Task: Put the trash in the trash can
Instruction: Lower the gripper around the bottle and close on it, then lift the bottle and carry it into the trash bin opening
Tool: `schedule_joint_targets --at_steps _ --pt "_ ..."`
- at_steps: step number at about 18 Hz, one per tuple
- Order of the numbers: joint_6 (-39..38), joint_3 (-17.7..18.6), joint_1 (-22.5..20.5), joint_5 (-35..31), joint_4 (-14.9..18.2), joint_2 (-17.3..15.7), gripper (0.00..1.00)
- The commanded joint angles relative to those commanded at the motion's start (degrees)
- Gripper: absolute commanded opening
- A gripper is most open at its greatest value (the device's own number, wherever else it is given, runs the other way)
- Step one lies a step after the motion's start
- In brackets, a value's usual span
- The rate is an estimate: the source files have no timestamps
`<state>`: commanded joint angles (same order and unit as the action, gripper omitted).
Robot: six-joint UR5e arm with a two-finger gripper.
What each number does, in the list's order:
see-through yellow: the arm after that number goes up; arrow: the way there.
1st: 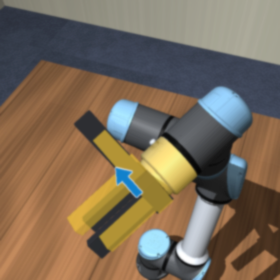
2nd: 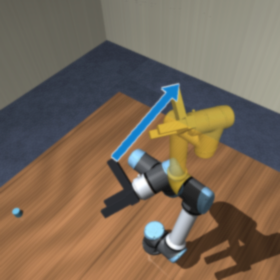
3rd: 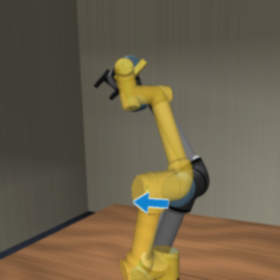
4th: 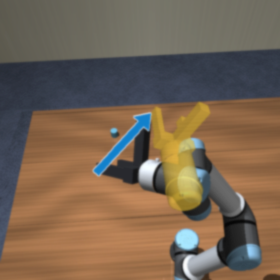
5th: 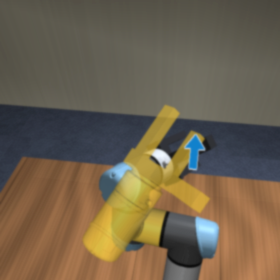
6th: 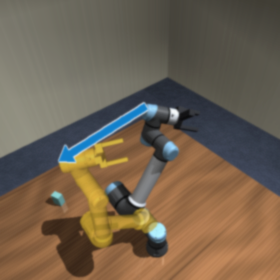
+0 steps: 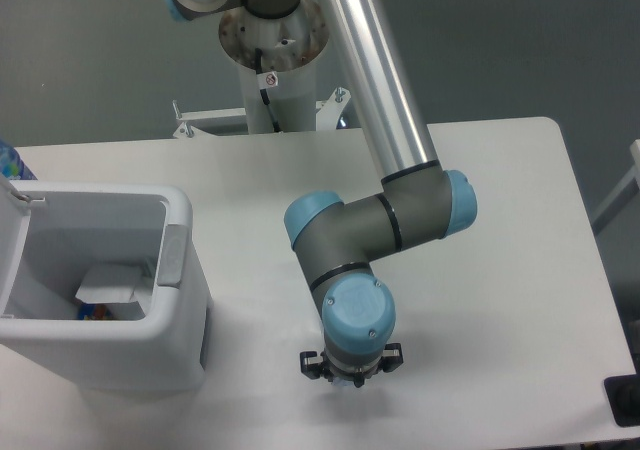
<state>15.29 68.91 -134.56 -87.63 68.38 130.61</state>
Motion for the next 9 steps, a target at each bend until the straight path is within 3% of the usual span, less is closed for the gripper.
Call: schedule_joint_targets --at_steps 4,9 --pt "0.53 -0.18 -2.02 5.70 -2.28 -3.86 0.29" --pt "1.32 -0.62 -5.36 16.07 -6.84 -11.33 0.29"
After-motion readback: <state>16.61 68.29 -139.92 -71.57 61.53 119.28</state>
